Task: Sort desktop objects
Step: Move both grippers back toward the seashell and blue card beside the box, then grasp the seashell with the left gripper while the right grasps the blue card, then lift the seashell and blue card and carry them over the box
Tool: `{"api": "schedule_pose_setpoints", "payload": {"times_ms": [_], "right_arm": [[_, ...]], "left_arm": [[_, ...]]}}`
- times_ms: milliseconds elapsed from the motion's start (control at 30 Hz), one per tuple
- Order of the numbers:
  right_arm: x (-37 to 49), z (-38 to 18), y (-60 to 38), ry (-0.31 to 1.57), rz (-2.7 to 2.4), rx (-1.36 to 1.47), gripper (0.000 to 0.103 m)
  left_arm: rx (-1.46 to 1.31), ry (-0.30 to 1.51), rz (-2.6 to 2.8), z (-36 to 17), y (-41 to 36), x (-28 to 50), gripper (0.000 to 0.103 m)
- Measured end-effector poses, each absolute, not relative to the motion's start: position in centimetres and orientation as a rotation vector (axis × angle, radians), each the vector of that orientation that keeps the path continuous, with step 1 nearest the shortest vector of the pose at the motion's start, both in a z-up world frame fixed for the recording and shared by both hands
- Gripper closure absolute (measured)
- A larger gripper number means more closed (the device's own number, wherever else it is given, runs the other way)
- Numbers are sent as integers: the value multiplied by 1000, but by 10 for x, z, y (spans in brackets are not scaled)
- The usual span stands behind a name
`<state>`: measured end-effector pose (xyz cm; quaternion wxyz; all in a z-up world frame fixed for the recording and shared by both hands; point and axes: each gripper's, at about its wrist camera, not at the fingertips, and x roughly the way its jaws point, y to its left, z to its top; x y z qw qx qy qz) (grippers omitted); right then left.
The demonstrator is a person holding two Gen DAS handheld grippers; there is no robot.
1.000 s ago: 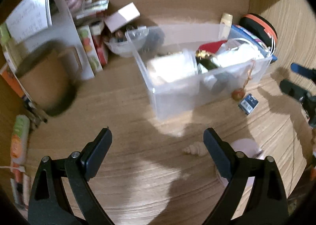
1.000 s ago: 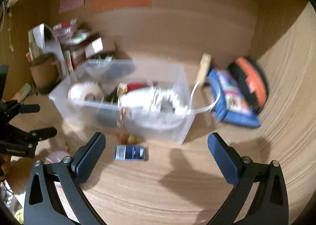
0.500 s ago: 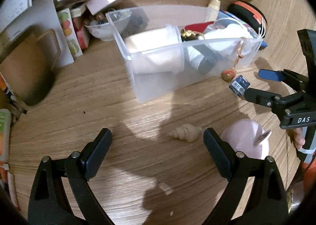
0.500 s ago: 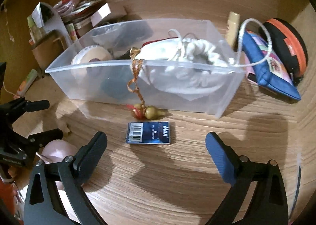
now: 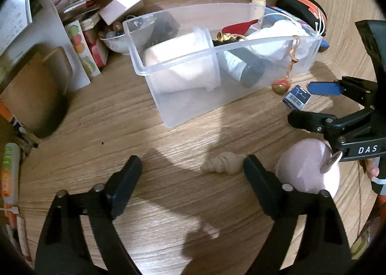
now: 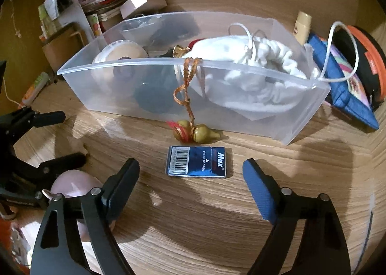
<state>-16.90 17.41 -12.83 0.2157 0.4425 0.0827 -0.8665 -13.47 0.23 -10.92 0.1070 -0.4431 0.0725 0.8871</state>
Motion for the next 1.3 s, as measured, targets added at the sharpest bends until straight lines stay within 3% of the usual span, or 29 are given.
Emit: {"api": "schedule_pose_setpoints", "payload": {"times_ms": [267, 433, 733, 933, 1300], "right_arm": [[-169, -129, 174, 227, -2393, 1218, 21], [-172, -129, 172, 225, -2389, 1207, 30], [-175, -129, 173, 248, -2406, 1195, 56], [-175, -130, 172, 257, -2411, 1192, 58], [-174, -122, 179, 156, -2406, 1184, 58]], "left_arm": [[-1263, 231, 2607, -106, 4, -129, 40], [-1259, 195, 2587, -104, 1, -129, 55], [-1266, 160, 2610, -104, -5, -130, 67], [-1272, 140, 2633, -104, -9, -130, 81], [-1280, 57, 2647, -101, -25, -131, 82]]}}
